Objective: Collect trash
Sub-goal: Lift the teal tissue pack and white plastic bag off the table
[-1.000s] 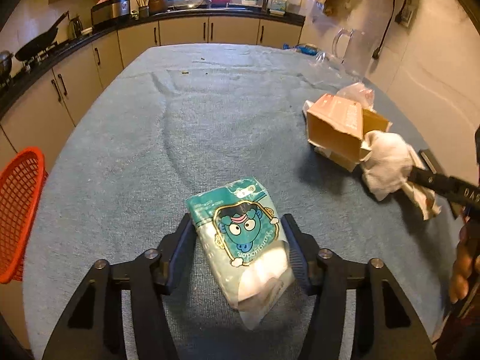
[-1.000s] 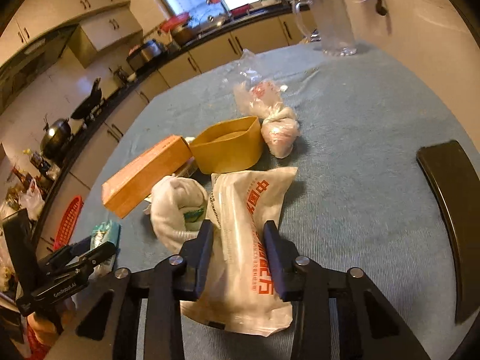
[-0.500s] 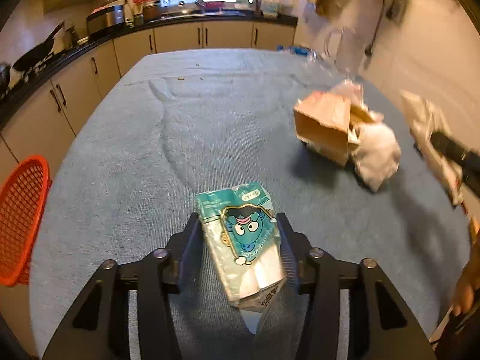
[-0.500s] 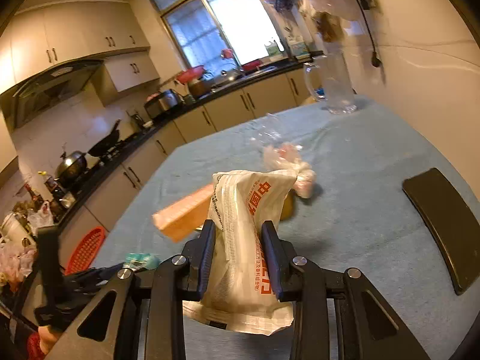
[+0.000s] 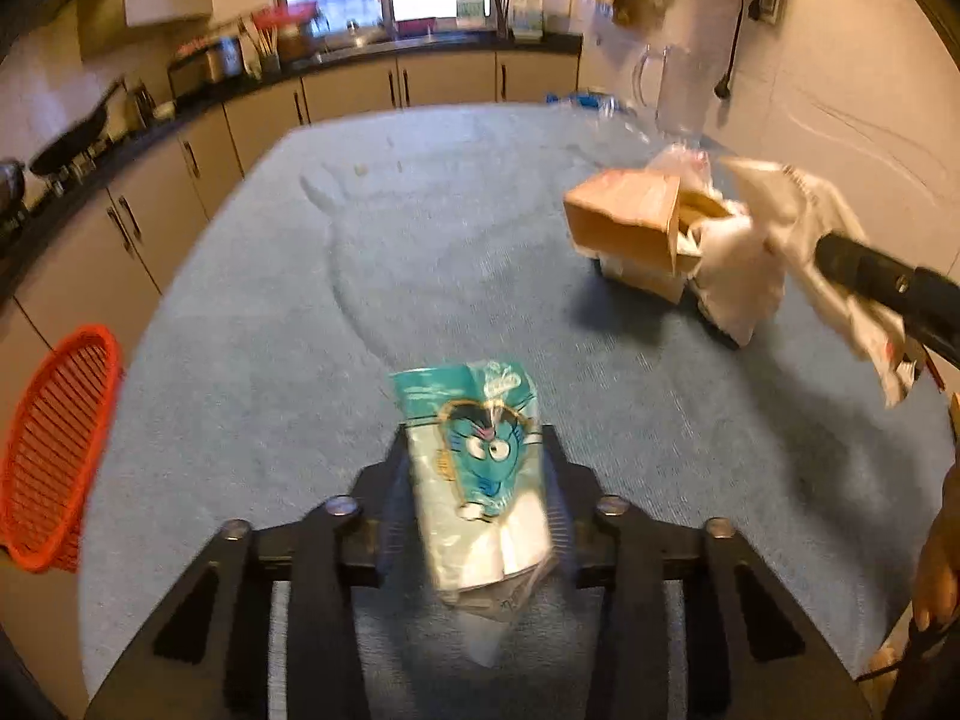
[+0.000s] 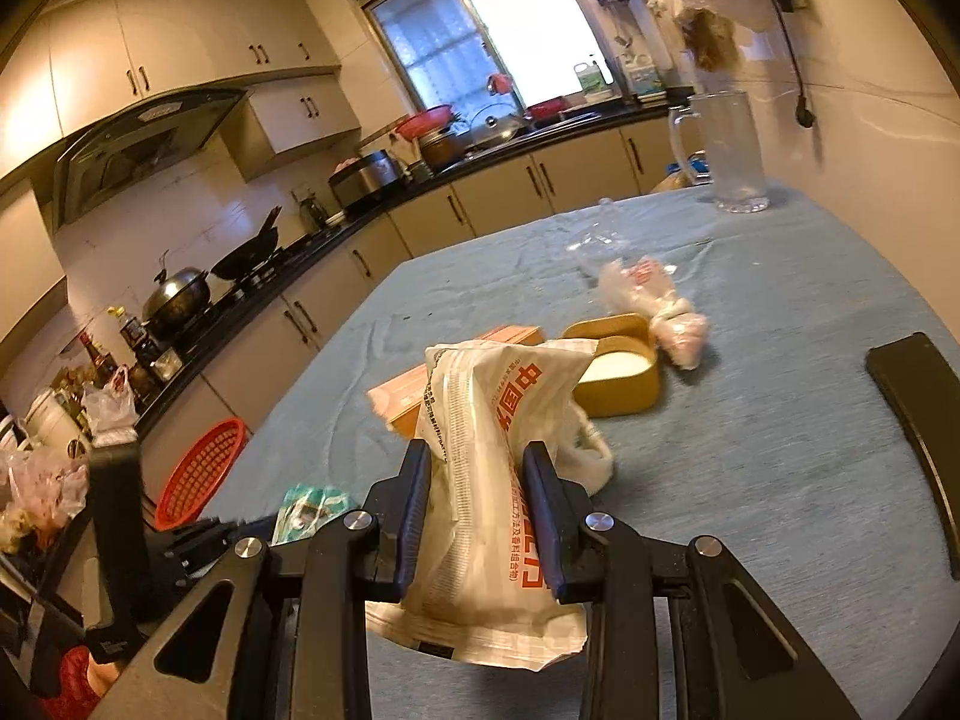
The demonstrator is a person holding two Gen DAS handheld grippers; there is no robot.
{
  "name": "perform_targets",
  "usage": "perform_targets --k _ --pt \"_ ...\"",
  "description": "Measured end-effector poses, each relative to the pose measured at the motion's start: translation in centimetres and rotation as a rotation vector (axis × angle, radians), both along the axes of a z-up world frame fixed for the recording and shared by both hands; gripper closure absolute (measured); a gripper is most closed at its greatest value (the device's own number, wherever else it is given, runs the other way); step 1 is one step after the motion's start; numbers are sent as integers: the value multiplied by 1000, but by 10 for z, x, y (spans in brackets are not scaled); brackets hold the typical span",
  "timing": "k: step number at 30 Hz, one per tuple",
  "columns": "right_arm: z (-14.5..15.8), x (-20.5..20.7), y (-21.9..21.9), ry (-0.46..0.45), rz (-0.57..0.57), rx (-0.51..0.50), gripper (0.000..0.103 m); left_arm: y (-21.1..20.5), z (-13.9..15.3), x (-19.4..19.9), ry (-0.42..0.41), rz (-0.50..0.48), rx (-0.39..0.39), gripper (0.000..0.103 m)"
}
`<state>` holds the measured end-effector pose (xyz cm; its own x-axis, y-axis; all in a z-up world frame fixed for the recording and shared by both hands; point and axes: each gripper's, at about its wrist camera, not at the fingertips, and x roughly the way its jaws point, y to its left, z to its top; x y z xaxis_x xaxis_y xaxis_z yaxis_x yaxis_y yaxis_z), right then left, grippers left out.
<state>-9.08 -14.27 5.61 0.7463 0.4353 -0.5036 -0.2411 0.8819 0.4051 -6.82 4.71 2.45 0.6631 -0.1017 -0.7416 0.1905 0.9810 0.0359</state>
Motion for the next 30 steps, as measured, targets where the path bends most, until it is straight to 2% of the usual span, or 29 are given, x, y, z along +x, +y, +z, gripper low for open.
perform_targets --k 8,30 --pt "4 -3 22 -12 43 -20 69 21 15 -2 -45 23 -52 72" --pt "6 1 66 -2 128 -73 69 48 27 -7 -85 91 -61 72"
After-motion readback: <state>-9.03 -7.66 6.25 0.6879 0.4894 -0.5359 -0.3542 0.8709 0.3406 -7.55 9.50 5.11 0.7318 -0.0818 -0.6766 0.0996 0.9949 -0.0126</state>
